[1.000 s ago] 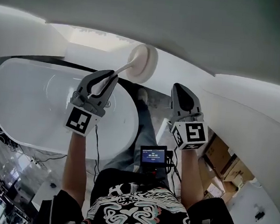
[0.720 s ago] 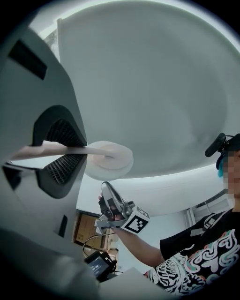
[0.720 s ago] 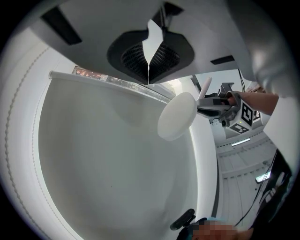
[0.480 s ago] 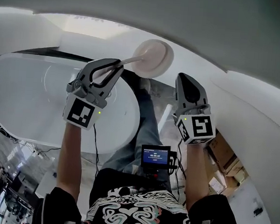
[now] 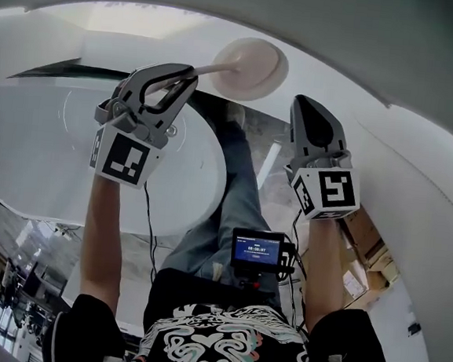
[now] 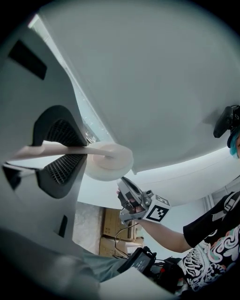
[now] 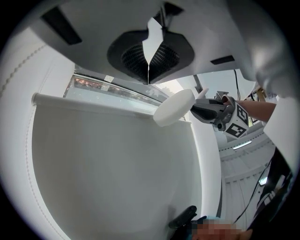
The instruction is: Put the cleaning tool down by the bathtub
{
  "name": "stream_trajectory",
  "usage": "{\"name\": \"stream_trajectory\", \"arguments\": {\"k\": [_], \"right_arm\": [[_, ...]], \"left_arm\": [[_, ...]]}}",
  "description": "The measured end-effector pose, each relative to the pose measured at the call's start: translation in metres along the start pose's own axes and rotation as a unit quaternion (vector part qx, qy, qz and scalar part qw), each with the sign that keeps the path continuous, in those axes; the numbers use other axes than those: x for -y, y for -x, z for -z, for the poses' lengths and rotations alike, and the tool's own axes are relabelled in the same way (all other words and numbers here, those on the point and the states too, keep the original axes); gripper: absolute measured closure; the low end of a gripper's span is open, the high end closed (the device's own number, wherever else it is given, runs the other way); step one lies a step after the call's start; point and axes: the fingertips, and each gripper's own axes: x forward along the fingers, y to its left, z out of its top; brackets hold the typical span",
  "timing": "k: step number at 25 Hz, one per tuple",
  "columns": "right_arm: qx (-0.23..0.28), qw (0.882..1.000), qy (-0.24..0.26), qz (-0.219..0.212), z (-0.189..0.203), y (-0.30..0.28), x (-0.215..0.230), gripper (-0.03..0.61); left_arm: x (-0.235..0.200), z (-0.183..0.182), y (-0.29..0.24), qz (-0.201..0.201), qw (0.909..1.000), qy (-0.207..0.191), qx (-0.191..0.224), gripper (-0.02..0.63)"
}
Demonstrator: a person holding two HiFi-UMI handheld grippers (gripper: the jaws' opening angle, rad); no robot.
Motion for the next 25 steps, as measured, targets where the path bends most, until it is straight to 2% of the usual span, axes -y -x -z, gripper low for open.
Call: {"name": "stream_trajectory", "arguments": {"k": [6, 12, 18, 25], "right_arm": [[0.0, 1.0, 0.01, -0.001, 0.01, -0.018, 0.01, 0.551], [-0.013, 1.0, 0.005, 0.002, 0.031, -0.03, 0.015, 0.551], [-0.022, 1.0, 0.003, 0.008, 0.05, -0.04, 0.016, 0.551], [-0.035, 0.999, 0.0, 0.015, 0.065, -0.051, 0.02, 0.551]], "left_arm": [[-0.002, 0.017, -0.023, 0.01, 0.999, -0.04, -0.016, 0.554], [0.004, 0.04, -0.041, 0.028, 0.9979, -0.05, -0.029, 0.554], [0.009, 0.063, -0.058, 0.046, 0.995, -0.076, -0.045, 0.554], [0.012, 0.089, -0.078, 0.062, 0.9929, -0.084, -0.058, 0.554]]}}
